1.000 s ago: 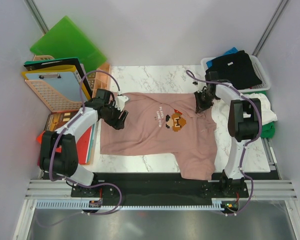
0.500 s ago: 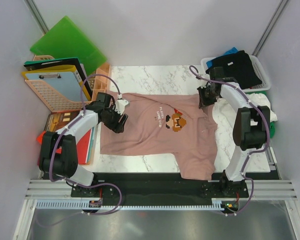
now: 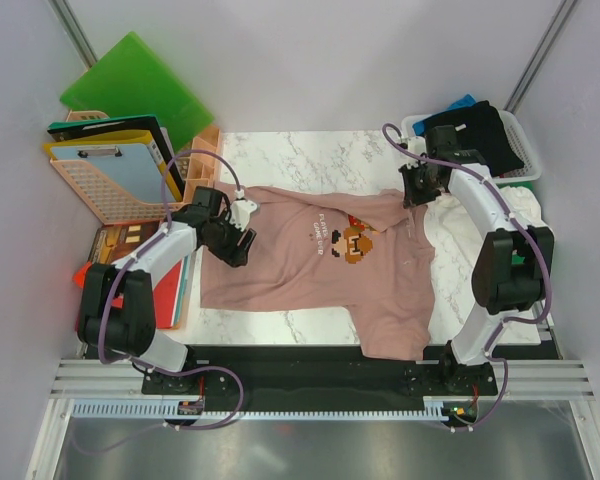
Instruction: Fold and stack the t-shirts
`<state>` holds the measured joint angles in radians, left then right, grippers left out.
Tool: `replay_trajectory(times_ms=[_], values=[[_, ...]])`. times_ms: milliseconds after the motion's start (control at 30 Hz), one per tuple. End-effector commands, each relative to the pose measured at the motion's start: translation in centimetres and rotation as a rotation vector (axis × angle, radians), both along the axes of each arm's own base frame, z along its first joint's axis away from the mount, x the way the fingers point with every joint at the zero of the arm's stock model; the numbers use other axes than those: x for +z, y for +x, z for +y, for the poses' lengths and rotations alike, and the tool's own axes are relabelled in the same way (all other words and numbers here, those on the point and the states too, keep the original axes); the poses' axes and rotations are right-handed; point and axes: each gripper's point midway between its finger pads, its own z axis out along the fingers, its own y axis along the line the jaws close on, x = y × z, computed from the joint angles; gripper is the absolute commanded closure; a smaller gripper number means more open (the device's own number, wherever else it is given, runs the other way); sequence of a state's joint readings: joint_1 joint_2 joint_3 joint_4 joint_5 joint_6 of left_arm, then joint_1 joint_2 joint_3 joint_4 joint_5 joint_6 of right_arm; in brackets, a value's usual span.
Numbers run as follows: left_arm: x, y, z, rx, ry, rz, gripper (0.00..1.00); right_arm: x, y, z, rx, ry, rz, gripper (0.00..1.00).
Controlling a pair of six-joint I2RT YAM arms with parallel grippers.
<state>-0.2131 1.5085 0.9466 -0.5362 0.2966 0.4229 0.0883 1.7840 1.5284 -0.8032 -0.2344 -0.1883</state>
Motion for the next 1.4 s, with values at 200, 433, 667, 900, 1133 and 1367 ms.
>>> replay_trajectory(times_ms=[200,433,667,900,1133,1367], values=[[0.6,-0.6,0.7,-0.008,0.034,-0.065,0.32,0.9,3.5,-1.6,-0.063,-0.090,-0.092,1.00],[0.4,-0.7,0.7,-0.013,0.035,-0.064,0.32,-1.8,2.6,-3.3,-0.092,-0.175,-0.028,1.00],[0.2,-0.5,1.1,-0.019,0.062,-0.073,0.32,-3.3,-1.6,-2.6,-0.048,-0.139,0.081,1.00],[-0.1,-0.6,0.6,-0.025,0.044,-0.058,0.31,-2.5,-2.5,-3.9,-0.067,-0.172,0.106,1.00],[-0.4,-1.0,1.0,-0.029,0.063,-0.059,0.32,-2.8,-2.6,-5.8,-0.094,-0.219,0.119,1.00],[-0.2,-0.8,0.9,-0.029,0.061,-0.064,0.31,-4.2,-4.0,-5.5,-0.056,-0.189,0.168,0.28]])
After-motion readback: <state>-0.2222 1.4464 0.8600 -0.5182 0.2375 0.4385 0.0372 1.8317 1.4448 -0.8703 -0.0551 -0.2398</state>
